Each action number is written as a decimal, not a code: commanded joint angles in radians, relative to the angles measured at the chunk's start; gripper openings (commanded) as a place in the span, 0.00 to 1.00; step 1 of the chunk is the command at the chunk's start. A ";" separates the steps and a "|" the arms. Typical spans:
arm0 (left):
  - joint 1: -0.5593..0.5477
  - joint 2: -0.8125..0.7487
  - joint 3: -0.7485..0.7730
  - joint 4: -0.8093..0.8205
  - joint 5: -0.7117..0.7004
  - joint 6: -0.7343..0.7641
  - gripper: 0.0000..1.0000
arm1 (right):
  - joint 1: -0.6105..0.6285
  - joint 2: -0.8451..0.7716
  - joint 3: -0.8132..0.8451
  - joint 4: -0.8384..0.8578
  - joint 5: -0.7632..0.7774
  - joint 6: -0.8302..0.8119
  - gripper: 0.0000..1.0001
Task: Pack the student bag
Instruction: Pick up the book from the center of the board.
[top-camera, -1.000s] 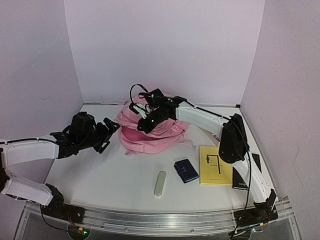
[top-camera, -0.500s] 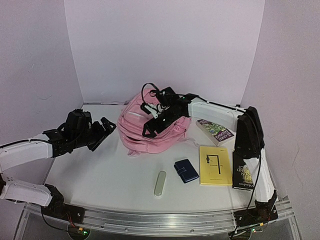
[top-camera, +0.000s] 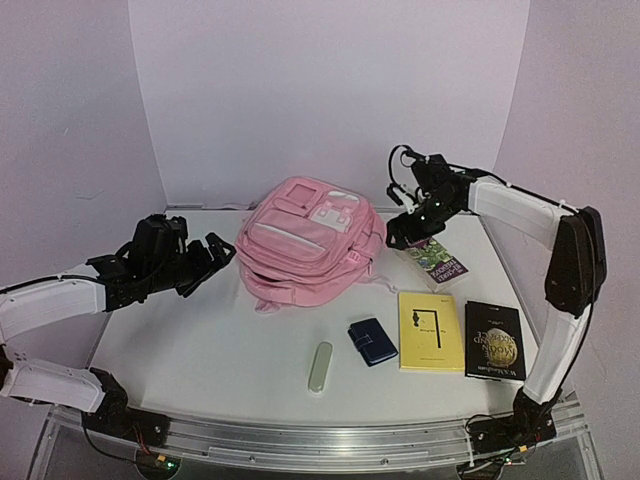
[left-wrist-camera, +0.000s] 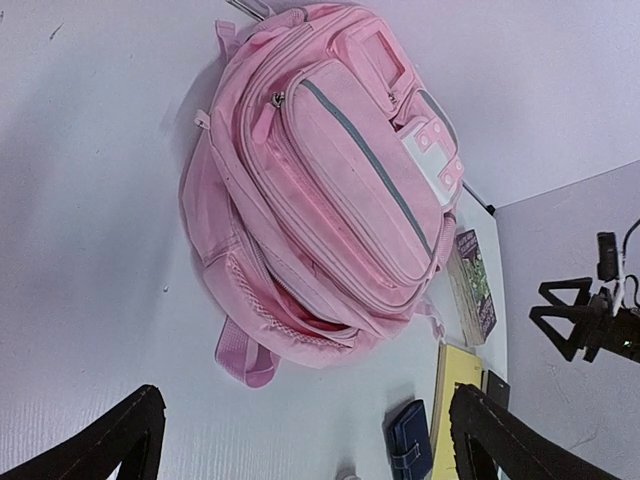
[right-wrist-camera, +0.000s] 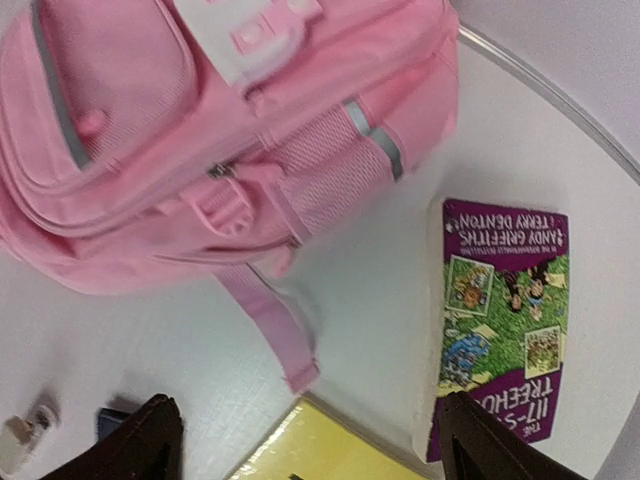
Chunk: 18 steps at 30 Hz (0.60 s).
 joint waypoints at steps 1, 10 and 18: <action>0.000 -0.006 0.030 0.018 -0.001 0.015 1.00 | -0.005 0.065 -0.028 -0.043 0.248 -0.113 0.84; 0.000 -0.037 0.021 -0.003 -0.019 0.006 1.00 | -0.053 0.263 0.036 -0.059 0.352 -0.165 0.72; 0.000 -0.041 0.007 0.016 -0.019 -0.006 1.00 | -0.098 0.372 0.103 -0.105 0.333 -0.183 0.59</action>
